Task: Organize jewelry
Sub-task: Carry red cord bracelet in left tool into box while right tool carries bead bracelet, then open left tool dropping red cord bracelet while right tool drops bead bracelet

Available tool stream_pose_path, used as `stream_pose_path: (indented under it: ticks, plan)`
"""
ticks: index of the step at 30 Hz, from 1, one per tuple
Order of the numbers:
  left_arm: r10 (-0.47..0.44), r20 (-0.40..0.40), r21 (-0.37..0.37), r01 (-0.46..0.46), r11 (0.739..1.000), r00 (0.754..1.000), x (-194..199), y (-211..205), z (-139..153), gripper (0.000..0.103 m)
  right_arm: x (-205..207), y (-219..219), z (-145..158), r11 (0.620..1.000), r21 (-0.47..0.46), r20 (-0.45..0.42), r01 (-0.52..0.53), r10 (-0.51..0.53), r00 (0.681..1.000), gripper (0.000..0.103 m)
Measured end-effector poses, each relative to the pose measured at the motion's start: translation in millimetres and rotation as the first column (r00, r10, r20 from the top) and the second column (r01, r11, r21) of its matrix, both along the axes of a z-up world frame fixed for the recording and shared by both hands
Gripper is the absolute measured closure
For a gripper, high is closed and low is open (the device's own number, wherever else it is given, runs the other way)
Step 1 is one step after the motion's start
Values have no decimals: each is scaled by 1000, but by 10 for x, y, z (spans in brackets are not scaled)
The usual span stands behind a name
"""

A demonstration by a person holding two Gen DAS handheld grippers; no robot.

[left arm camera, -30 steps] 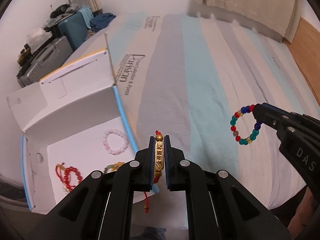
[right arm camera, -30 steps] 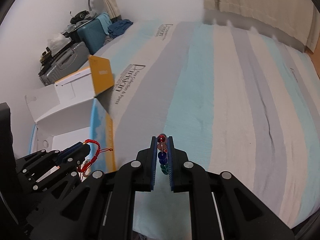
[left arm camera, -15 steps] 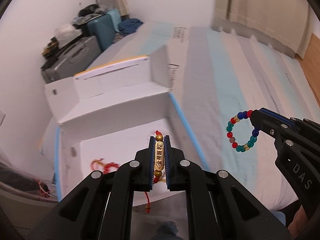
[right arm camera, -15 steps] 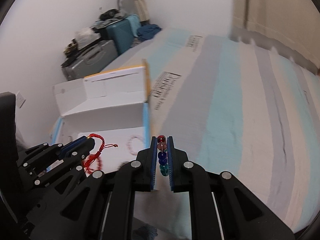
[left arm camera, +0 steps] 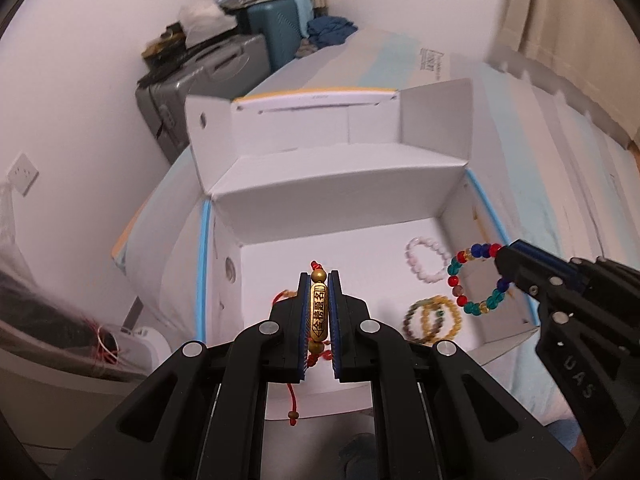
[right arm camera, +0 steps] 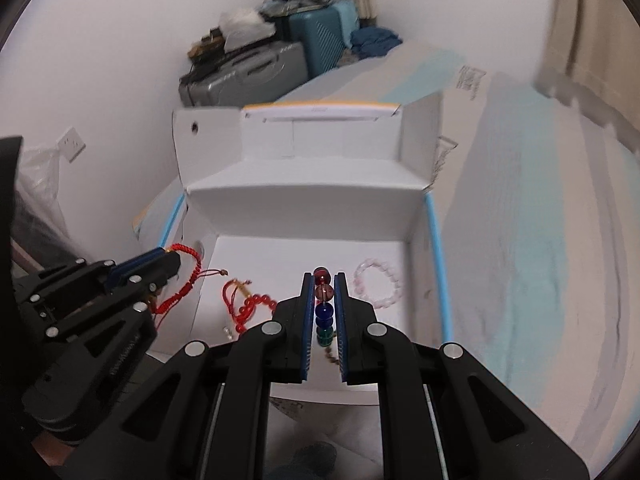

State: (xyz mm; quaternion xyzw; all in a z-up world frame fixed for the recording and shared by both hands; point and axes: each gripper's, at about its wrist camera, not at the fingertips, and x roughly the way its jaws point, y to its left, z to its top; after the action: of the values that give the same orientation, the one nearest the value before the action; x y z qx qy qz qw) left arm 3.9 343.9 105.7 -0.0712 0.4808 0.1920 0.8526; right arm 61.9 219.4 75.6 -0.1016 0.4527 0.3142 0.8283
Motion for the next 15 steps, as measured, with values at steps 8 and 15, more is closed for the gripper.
stream_pose_path:
  ticks: [8,15]
  plan:
    - [33,-62,-47,-36,998,998,53,294,-449,96,123,210,-549,998,-67,-68,2,-6,998,94]
    - [47,-108,-76,-55,996,993,111,454,-778,96,242,300,-834,995,-103,-104,5,-16,994,94]
